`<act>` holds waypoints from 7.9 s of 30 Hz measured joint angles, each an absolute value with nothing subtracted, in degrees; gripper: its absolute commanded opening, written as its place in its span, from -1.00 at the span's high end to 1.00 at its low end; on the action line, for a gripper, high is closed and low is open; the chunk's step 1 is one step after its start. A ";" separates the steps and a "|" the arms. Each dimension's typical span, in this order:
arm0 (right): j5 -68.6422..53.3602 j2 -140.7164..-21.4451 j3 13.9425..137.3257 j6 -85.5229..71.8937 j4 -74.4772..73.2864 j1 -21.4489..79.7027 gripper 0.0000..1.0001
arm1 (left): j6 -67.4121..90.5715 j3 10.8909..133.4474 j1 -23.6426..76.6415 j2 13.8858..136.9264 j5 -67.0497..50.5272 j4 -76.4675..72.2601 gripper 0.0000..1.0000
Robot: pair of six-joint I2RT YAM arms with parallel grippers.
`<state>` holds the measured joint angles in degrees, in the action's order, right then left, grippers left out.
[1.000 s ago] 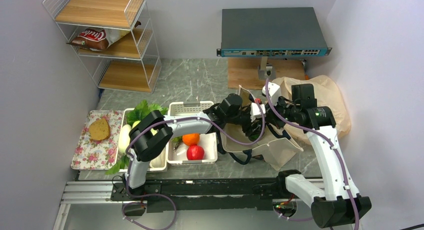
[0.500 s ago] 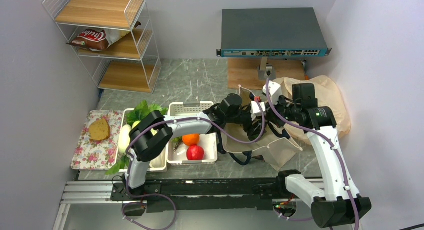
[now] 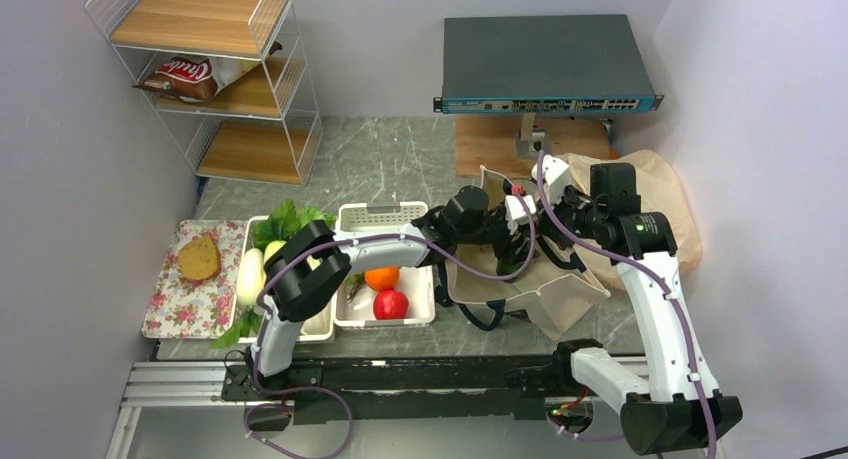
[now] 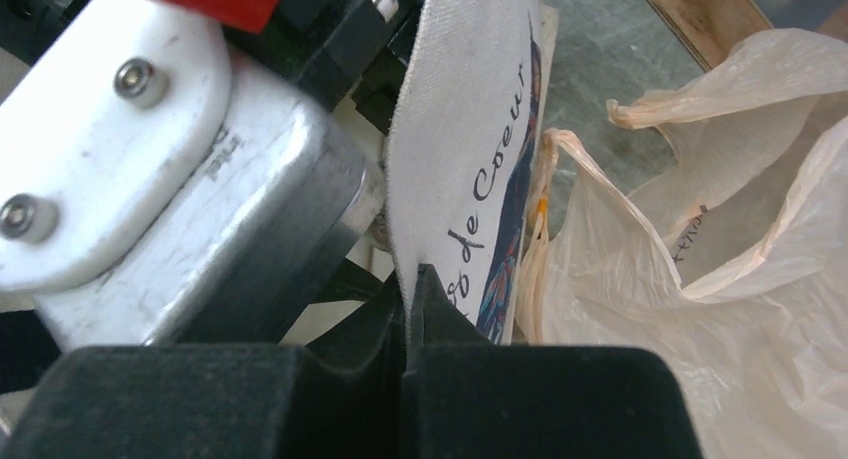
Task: Untie the knot of the grocery bags and take out the mixed food
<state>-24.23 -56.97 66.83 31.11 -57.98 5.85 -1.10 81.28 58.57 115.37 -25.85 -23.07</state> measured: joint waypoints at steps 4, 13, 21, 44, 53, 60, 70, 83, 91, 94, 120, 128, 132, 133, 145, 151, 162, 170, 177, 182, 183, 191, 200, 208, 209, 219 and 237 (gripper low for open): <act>-24.38 -56.93 67.09 31.07 -58.02 6.11 1.00 | 2.17 83.68 58.70 116.77 -22.37 -23.31 0.05; -24.47 -56.82 67.07 31.29 -58.81 6.55 1.00 | 5.54 84.07 59.13 117.12 -20.93 -24.64 1.00; -25.89 -56.97 67.09 29.39 -59.51 6.87 1.00 | 3.64 76.09 59.07 110.50 -21.80 -26.57 1.00; -25.54 -59.55 67.83 22.81 -57.63 4.58 1.00 | 2.98 74.41 58.52 99.88 -24.69 -22.17 1.00; -24.47 -60.80 68.60 19.18 -54.65 3.18 1.00 | 6.35 79.29 57.65 92.62 -28.53 -18.41 1.00; -24.58 -61.17 68.60 18.87 -53.56 3.14 1.00 | 11.60 89.01 53.30 91.42 -31.20 -11.29 1.00; -24.73 -62.39 68.62 19.70 -53.01 3.14 1.00 | 14.50 103.20 41.89 90.72 -33.39 -1.45 1.00; -24.73 -63.09 68.62 22.76 -53.01 3.14 1.00 | 13.80 110.59 16.19 88.14 -32.84 13.34 1.00; -24.80 -65.08 68.95 24.40 -52.88 3.14 1.00 | 11.18 117.67 2.22 86.02 -29.17 17.28 1.00; -24.77 -66.22 69.49 24.88 -52.77 3.14 1.00 | 9.65 120.81 -1.61 86.02 -27.77 17.30 1.00; -24.71 -67.05 70.46 24.60 -52.62 3.14 1.00 | 2.33 131.48 -12.56 93.41 -17.56 3.99 1.00; -24.53 -68.38 71.64 23.70 -52.64 3.14 1.00 | 4.19 137.10 -12.80 103.90 -16.86 -5.13 1.00; -24.53 -68.71 71.79 22.94 -52.62 3.14 1.00 | 5.98 137.47 -12.78 107.79 -16.16 -8.08 1.00; -24.51 -68.97 71.96 22.83 -52.64 3.14 1.00 | 6.44 137.78 -12.78 108.84 -16.10 -8.86 1.00; -24.03 -71.26 73.65 22.65 -52.66 3.14 1.00 | 9.65 138.21 -12.62 114.54 -15.59 -13.08 1.00; -24.01 -72.14 74.28 22.65 -52.66 3.14 1.00 | 12.10 138.21 -12.62 115.15 -15.07 -15.20 1.00; -24.01 -72.58 74.48 22.48 -52.64 3.14 1.00 | 14.46 135.02 -12.56 115.46 -15.14 -19.14 0.54; -24.01 -72.82 74.74 22.46 -52.64 3.14 1.00 | 14.26 133.16 -12.51 115.31 -15.11 -22.20 -0.47; -23.92 -72.79 74.74 22.48 -52.66 3.07 1.00 | 13.61 132.94 -12.51 115.26 -15.25 -23.38 -0.83; -23.88 -72.79 74.76 22.48 -52.64 2.92 1.00 | 12.91 132.94 -12.51 115.20 -15.22 -23.38 -0.99; -23.88 -72.79 74.76 22.48 -52.64 2.90 1.00 | 12.75 132.77 -12.51 115.09 -15.20 -23.40 -0.99; -23.97 -72.79 74.94 22.00 -52.66 2.74 1.00 | 10.04 124.79 -12.51 108.88 -15.40 -24.18 -0.99; -27.14 -74.00 77.10 16.10 -52.07 -14.74 1.00 | -0.03 106.45 -15.38 89.47 -18.61 -20.78 -0.99; -27.35 -75.66 77.10 17.65 -51.29 -22.90 -0.42 | -9.06 97.60 -16.25 71.11 -23.18 -0.91 -0.99; -27.70 -75.66 77.10 18.22 -51.31 -23.29 -0.56 | -9.80 97.62 -16.25 69.95 -23.38 2.76 -0.99; -34.72 -72.88 79.18 19.88 -51.51 -24.86 -1.00 | -15.62 110.34 -16.25 78.87 -23.05 49.25 -0.99; -39.05 -64.07 78.72 18.44 -52.93 -21.37 -1.00 | -17.34 94.28 0.14 78.17 -14.17 69.10 -0.99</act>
